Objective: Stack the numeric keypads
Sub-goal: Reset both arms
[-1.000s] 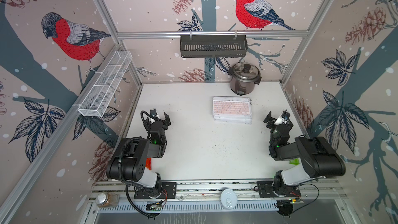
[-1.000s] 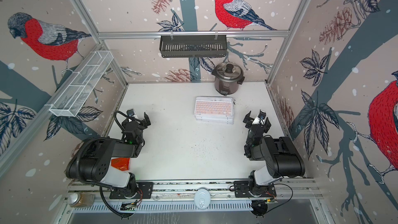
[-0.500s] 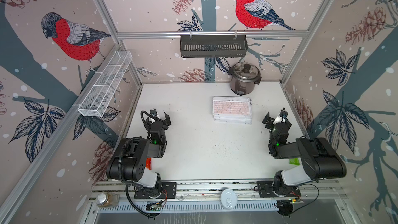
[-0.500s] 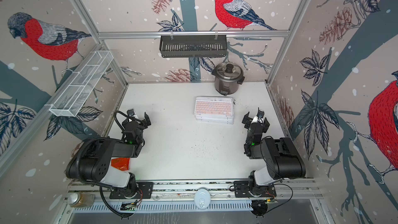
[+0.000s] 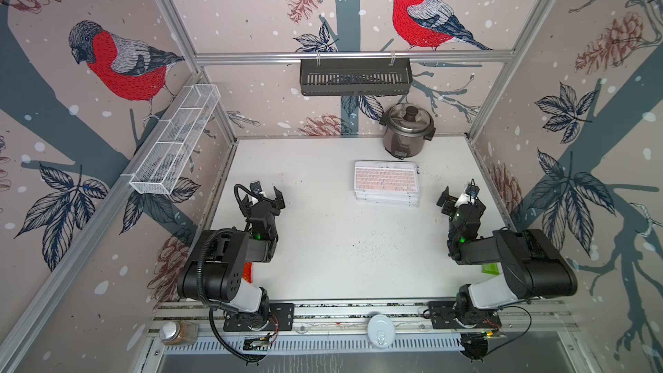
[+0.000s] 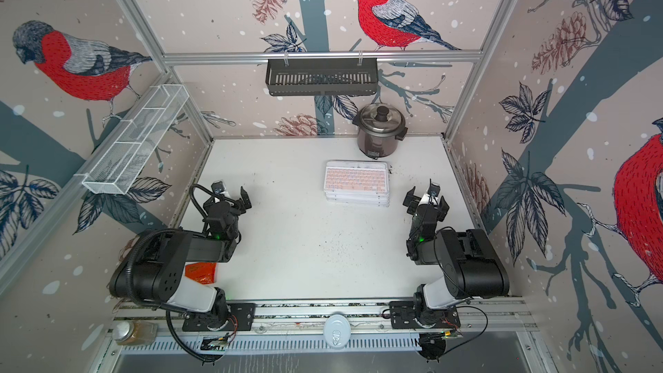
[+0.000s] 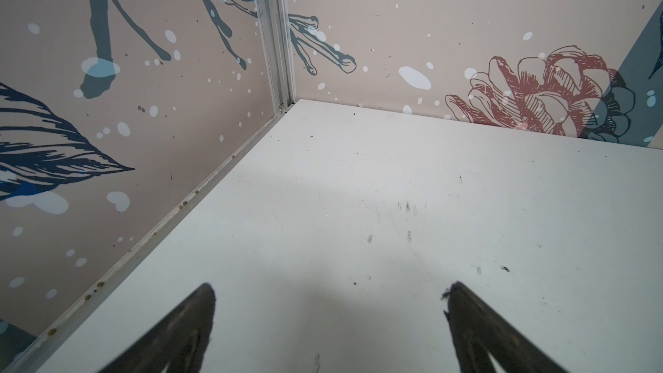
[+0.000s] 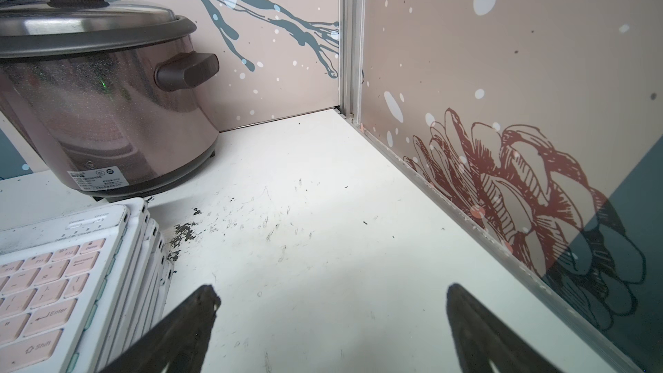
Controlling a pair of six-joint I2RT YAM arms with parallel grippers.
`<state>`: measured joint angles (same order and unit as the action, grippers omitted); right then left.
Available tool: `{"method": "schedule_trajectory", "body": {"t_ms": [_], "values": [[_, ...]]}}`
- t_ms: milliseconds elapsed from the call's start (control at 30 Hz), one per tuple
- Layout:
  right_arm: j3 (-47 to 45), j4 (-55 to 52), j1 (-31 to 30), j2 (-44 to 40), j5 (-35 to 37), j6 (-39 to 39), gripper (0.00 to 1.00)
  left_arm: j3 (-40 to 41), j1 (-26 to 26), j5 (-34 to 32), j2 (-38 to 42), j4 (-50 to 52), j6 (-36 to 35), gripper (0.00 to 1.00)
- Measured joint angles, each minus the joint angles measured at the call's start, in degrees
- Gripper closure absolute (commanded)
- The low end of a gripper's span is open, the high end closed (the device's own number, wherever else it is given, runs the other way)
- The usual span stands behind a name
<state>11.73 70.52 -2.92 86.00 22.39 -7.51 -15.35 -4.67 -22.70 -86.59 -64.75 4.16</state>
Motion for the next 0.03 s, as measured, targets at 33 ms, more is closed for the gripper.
{"method": "schedule_trajectory", "body": {"t_ms": [33], "values": [[0.0, 0.0, 0.0, 0.0, 0.0, 0.0, 0.00, 0.0, 0.0, 0.0, 0.0, 0.0, 0.0, 0.00]]}}
